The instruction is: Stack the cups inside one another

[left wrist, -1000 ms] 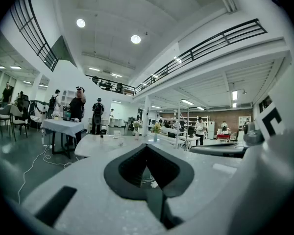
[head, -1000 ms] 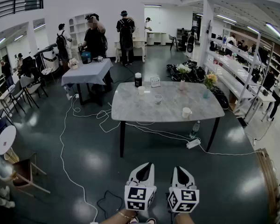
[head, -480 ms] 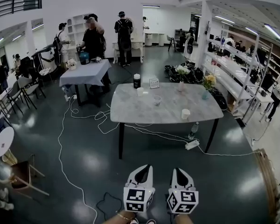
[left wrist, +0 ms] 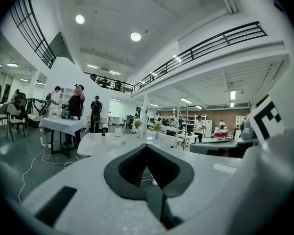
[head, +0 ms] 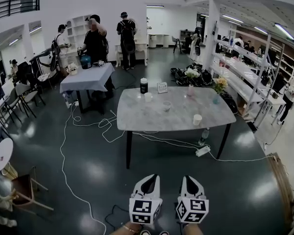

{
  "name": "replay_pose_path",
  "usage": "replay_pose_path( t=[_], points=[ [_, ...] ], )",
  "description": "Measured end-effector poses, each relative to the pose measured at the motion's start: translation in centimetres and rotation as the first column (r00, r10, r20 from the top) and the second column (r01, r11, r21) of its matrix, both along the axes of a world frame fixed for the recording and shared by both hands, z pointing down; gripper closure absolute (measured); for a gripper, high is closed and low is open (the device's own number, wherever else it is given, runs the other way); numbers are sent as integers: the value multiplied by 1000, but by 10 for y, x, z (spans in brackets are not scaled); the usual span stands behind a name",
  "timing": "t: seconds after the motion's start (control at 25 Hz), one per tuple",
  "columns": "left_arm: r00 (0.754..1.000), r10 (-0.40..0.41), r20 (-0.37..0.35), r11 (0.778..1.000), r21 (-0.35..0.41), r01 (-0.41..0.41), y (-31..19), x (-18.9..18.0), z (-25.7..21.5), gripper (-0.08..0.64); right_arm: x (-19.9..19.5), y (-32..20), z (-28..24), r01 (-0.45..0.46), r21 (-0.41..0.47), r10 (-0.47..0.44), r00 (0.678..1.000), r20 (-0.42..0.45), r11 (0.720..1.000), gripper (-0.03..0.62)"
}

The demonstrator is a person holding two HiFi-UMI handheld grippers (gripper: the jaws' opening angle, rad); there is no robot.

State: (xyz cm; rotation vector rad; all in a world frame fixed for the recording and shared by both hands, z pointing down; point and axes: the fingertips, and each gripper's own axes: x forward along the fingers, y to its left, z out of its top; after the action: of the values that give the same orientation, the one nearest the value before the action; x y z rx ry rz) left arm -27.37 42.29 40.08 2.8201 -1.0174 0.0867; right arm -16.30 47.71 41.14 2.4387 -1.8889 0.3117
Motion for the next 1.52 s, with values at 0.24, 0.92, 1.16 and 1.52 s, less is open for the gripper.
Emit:
replay_pose_path(
  t=[0.24,0.92,1.16,1.52],
  points=[
    [1000,11,9,1000,-15,-11,-12,-10,6,565,0,-9,4,-36,-10,36,999,10,999,584],
    [1000,3,17,1000,-17,-3,-76,51,10,565,66,-72,8,-32,-15,32,999,11,999,584],
    [999,-25,26,999,-24,26,-109,86,9,565,104,-105,4,-6,-32,6,1000,6,999,584],
    [998,-36,58,999,-31,38,-138,143,11,565,172,-131,6,-15,-28,16,1000,25,999,584]
  ],
)
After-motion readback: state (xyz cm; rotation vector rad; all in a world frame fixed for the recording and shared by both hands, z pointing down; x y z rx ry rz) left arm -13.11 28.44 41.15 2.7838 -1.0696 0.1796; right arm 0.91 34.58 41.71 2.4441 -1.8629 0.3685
